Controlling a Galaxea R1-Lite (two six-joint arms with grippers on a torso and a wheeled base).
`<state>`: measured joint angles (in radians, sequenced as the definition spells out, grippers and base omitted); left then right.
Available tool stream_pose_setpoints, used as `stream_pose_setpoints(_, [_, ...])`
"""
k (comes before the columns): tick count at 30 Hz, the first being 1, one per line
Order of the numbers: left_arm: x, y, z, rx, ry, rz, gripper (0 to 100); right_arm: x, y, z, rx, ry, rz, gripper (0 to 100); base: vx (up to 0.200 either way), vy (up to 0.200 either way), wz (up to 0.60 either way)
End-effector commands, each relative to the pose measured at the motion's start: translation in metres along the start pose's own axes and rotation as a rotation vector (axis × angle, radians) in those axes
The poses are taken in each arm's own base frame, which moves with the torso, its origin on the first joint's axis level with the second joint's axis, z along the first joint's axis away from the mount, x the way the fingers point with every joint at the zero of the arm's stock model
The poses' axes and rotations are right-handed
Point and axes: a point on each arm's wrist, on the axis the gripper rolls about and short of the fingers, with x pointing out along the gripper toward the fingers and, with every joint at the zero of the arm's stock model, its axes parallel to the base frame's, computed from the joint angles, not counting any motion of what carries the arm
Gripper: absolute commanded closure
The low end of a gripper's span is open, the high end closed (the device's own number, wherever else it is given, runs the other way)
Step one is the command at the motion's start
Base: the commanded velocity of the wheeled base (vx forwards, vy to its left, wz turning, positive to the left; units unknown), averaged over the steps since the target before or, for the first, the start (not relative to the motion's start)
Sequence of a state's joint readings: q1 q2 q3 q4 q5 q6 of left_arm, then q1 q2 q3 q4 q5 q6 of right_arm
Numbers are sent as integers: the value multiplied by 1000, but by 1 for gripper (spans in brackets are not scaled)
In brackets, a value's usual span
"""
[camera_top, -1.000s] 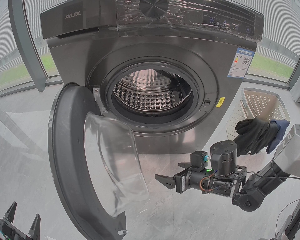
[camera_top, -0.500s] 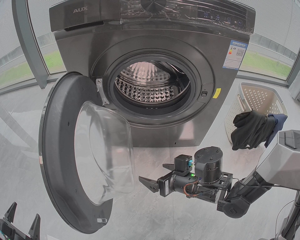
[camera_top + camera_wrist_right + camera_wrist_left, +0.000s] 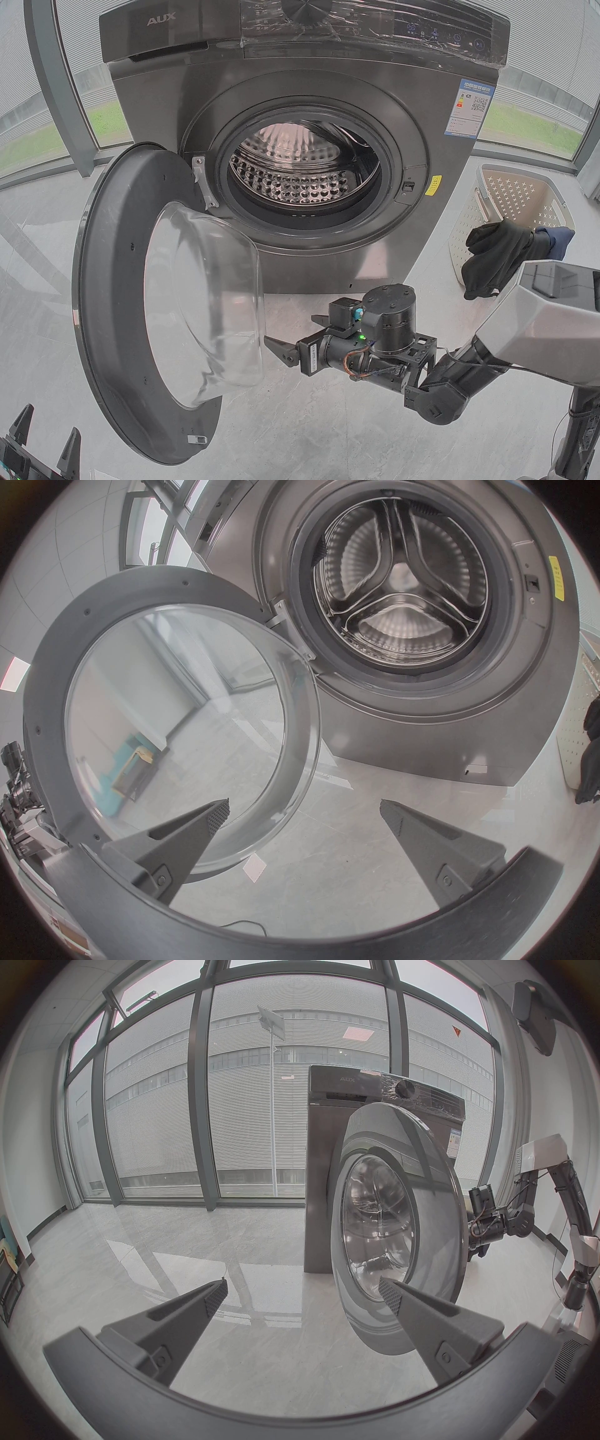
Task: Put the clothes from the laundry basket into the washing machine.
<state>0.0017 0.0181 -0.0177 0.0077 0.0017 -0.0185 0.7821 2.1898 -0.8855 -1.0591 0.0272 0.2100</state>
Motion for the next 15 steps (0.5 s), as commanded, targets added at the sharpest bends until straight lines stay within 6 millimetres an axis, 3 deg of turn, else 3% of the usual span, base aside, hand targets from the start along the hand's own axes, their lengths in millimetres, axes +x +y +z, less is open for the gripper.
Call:
stream_pose_setpoints(1, [0, 0, -4, 0, 4, 0, 0, 15, 11, -16, -9, 24, 30, 0, 0, 0, 0])
stream_pose_setpoints(3, [0, 0, -4, 0, 4, 0, 0, 15, 11, -16, -9, 24, 30, 0, 0, 0, 0])
stream_pose_setpoints(5, [0, 0, -4, 0, 4, 1, 0, 17, 31, -10, -17, -14, 51, 0, 0, 0, 0])
stream_pose_setpoints(15, [0, 0, -4, 0, 4, 1, 0, 24, 27, 3, -13, -63, 46, 0, 0, 0, 0])
